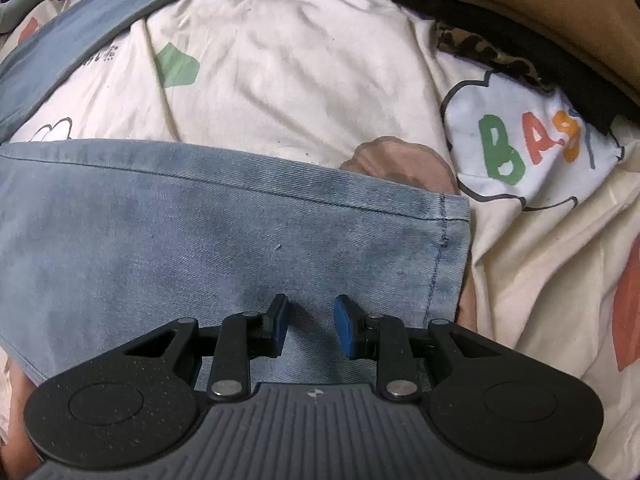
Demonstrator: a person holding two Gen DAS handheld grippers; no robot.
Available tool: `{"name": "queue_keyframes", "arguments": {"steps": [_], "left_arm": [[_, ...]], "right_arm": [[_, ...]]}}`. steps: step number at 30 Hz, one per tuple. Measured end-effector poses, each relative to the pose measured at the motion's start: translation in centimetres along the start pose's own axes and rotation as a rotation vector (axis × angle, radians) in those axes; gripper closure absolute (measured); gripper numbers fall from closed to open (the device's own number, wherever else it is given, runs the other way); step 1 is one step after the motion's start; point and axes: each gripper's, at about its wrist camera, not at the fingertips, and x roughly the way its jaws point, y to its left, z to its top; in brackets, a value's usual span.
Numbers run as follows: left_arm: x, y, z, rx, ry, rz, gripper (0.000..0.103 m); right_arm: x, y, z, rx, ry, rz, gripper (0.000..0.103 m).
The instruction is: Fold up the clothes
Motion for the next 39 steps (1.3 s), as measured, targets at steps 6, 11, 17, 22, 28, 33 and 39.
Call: {"name": "queue_keyframes", "arguments": {"steps": [6,11,17,22,28,33,39], "left_arm": [[-4.8,0.1,-2.0,-0.039,-0.008,-0.032,0.026],[-8.7,0.0,-4.4,-0.087,0.016,-0.012,0.025],[-14.3,0.0,-6.3,-0.075,-0.012,0.021,0.025],[-18.7,0.4,-7.1,-0.051,-0.004,0.001,0.024],[-23.2,0.1,-8.5,-0.033,-0.012,-0.033,0.021],[-25.4,-0.5,-10.1,-0.002,-0.013,-0.050,0.020],[-27.5,-0.7,-12.8,-0.005,-0.007,-0.058,0.020]], "right_arm": [[-3.3,-1.5,-0.3,0.011,-0.057,0.026,0.071],[-7.0,-3.3,-1.2,0.037,-0.089,0.054,0.071],[-9.6,-2.0,-0.7,0.064,-0.168,0.088,0.070],[-12.4,-2.2,-0.9,0.092,-0.217,0.112,0.070],[-15.1,-3.1,-2.2,0.110,-0.249,0.146,0.070],[-16.9,-4.1,-3.8,0.119,-0.269,0.165,0.070],[-19.2,-5.1,-5.1,0.131,-0.278,0.173,0.069]]}}
